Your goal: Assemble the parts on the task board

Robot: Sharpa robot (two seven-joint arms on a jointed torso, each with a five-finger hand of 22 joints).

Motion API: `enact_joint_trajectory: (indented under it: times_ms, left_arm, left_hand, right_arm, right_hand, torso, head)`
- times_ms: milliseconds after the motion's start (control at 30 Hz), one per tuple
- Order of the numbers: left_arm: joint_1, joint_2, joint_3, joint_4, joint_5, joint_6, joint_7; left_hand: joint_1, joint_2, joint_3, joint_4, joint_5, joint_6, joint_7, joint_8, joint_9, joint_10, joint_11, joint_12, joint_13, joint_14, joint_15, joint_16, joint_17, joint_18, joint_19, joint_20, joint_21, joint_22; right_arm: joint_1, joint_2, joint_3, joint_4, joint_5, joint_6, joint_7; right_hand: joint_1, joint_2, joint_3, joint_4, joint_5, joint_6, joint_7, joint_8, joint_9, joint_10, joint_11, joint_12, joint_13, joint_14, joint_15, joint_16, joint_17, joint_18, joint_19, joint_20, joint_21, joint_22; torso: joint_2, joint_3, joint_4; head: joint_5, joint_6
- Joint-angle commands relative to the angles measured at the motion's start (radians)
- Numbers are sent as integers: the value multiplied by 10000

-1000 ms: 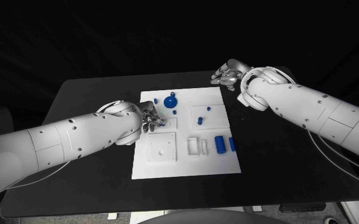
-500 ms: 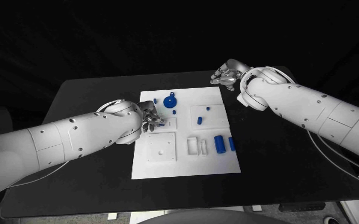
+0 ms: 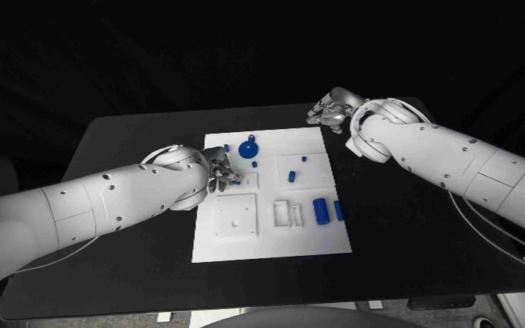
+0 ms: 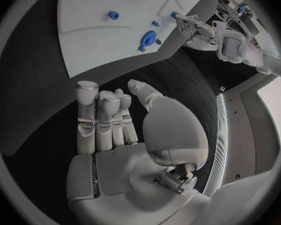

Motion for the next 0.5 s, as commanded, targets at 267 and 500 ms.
enact_joint_trajectory:
  times_ms: [267, 500]
  left_arm:
    - [-13, 67, -23, -103, -214, 355, -191]
    - [-10, 100, -23, -151, -214, 303, -200]
  left_hand:
    - [177, 151, -61, -47, -54, 2041, -1317, 57, 7, 188, -322, 62, -2, -13, -34, 53, -8, -210, -15, -42, 30, 163]
    - [186, 95, -162, 44, -84, 2020, -1304, 54, -36, 188, -294, 35, -19, -50, -17, 38, -15, -193, -33, -11, -4, 155]
  right_arm:
    - [-6, 2, 6, 4, 14, 81, 40]
    - [-6, -7, 6, 7, 14, 81, 39]
  right_hand:
    - [-81, 10, 11, -39, 41, -15, 15, 44, -2, -55, 9, -44, -5, -7, 21, -48, -6, 66, 475, 11, -37, 742]
    - [-81, 10, 11, -39, 41, -15, 15, 44, -2, -55, 9, -44, -5, -7, 21, -48, -6, 66, 475, 11, -37, 742]
  torso:
    - [0, -3, 4]
    - [-1, -8, 9]
  head:
    - [-35, -15]
    - [-47, -17]
